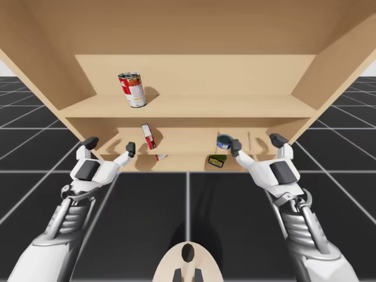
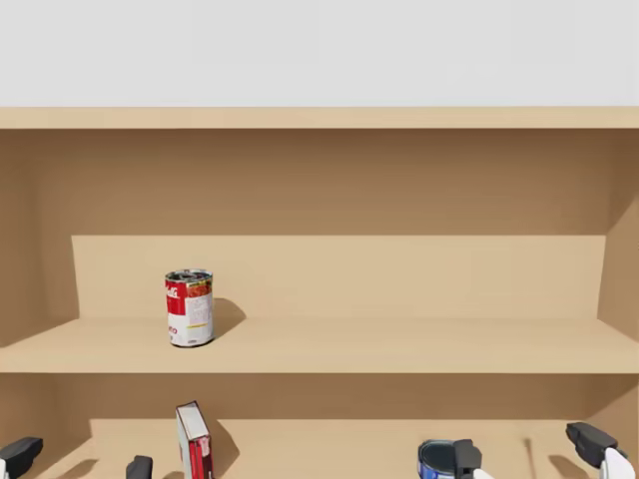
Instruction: Find the potted meat can on the shelf and bring it to me.
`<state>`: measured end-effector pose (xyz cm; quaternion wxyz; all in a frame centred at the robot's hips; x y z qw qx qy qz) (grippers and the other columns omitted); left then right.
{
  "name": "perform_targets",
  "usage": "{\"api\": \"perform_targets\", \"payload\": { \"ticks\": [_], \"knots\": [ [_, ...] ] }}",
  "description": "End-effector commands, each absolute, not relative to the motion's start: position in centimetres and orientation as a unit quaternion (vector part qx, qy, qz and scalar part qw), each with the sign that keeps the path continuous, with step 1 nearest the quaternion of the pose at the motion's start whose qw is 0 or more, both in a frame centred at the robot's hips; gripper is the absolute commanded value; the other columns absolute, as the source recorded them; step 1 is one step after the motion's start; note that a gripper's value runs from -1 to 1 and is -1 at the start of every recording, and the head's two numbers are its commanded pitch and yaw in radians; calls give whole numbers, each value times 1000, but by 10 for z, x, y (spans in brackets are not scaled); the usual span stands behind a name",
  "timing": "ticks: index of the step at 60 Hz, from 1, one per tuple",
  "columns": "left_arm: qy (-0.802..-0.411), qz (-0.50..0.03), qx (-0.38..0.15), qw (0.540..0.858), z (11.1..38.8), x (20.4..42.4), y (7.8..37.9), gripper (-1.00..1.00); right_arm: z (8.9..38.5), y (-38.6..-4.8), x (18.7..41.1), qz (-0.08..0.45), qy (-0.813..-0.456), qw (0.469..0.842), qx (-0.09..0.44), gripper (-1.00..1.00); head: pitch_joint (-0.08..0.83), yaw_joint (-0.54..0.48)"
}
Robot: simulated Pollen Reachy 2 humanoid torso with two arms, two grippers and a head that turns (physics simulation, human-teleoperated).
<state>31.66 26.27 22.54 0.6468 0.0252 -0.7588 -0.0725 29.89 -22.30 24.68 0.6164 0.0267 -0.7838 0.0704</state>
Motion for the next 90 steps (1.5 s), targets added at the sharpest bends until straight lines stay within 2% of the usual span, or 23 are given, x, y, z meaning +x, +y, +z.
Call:
{"api": "perform_targets", "payload": {
  "ticks": [1,4,8,15,34,47,58,71,78,80,88,90],
  "knots": [
    [-759,-72,25,647,225,316,263,-1000,245,-220,296,54,-789,612,8,-1000,14,6],
    [-759,-71,25,646,226,316,263,-1000,246,-220,296,69,-790,608,14,-1000,24,7],
    [-760,-70,25,646,226,316,263,-1000,248,-221,298,69,-783,618,30,-1000,58,12],
    [-760,-69,25,646,226,316,263,-1000,246,-220,299,66,-781,621,28,-1000,123,20],
    [-761,-68,24,645,226,318,266,-1000,246,-221,300,64,-782,619,26,-1000,384,21],
    [-762,-67,24,644,226,318,267,-1000,247,-221,300,65,-782,619,27,-1000,480,-35],
    [-764,-64,21,642,227,318,269,-1000,247,-220,300,65,-782,619,27,-1000,566,-145],
    [-765,-62,19,641,228,317,268,-1000,245,-218,301,68,-780,621,28,-1000,598,-216],
    [-765,-60,19,641,228,318,268,-1000,248,-218,296,68,-772,629,61,-1000,586,-201],
    [-765,-59,19,641,228,318,268,-1000,251,-218,289,76,-767,632,77,-1000,580,-196],
    [-765,-59,17,641,228,318,268,-1000,255,-214,265,95,-764,634,73,-1000,572,-200],
    [-765,-59,16,641,228,318,268,-1000,257,-213,255,99,-754,644,90,-1000,573,-200]
  ]
}}
